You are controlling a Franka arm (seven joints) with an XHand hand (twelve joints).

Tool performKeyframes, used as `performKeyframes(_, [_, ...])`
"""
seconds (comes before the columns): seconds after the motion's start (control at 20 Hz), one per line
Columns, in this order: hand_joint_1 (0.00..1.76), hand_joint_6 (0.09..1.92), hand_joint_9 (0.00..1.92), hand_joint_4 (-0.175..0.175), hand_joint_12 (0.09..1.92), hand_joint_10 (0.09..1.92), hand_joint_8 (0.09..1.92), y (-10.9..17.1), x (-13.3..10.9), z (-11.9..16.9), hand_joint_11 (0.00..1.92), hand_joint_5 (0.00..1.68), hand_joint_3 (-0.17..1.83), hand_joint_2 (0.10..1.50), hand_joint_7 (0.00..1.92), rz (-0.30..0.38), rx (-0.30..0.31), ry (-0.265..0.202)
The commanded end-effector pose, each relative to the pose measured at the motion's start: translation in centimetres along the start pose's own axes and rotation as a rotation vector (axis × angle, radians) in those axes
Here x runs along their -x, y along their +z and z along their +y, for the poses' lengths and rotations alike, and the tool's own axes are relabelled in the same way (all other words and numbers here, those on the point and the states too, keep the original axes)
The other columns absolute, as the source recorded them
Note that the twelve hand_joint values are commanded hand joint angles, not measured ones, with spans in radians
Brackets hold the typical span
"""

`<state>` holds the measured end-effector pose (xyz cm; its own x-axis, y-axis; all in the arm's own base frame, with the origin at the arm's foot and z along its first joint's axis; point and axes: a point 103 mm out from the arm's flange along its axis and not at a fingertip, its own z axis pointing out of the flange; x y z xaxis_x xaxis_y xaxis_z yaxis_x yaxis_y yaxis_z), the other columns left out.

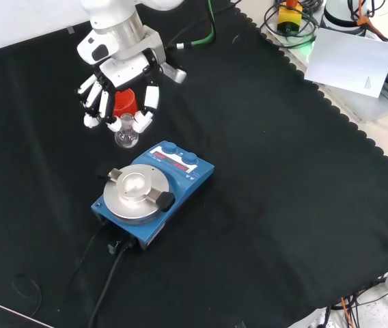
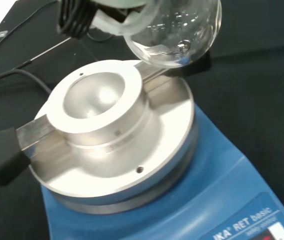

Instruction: Place the round-bottom flask on the heater.

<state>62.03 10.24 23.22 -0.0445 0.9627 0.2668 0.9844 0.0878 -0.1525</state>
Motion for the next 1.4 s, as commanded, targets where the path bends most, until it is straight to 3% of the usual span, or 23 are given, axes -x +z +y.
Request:
performKeyframes(0.05, [1.06, 1.10, 0.60, 0.175, 1.33, 0.56, 0.57, 1.1, -2.6, 1.1, 0.21, 1.05, 0.75, 0.72, 0.46, -0.022, -0.036, -0.034])
performKeyframes(0.6, [1.06, 1.10, 0.59, 0.175, 1.33, 0.56, 0.57, 2.1, -5.1, 3.0, 0.21, 1.05, 0.76, 0.72, 0.46, -0.042, -0.077, -0.075])
performKeyframes(1.4, [1.06, 1.10, 0.58, 0.175, 1.33, 0.56, 0.57, 3.5, -5.4, 3.8, 0.21, 1.05, 0.76, 0.71, 0.46, -0.066, -0.117, -0.083])
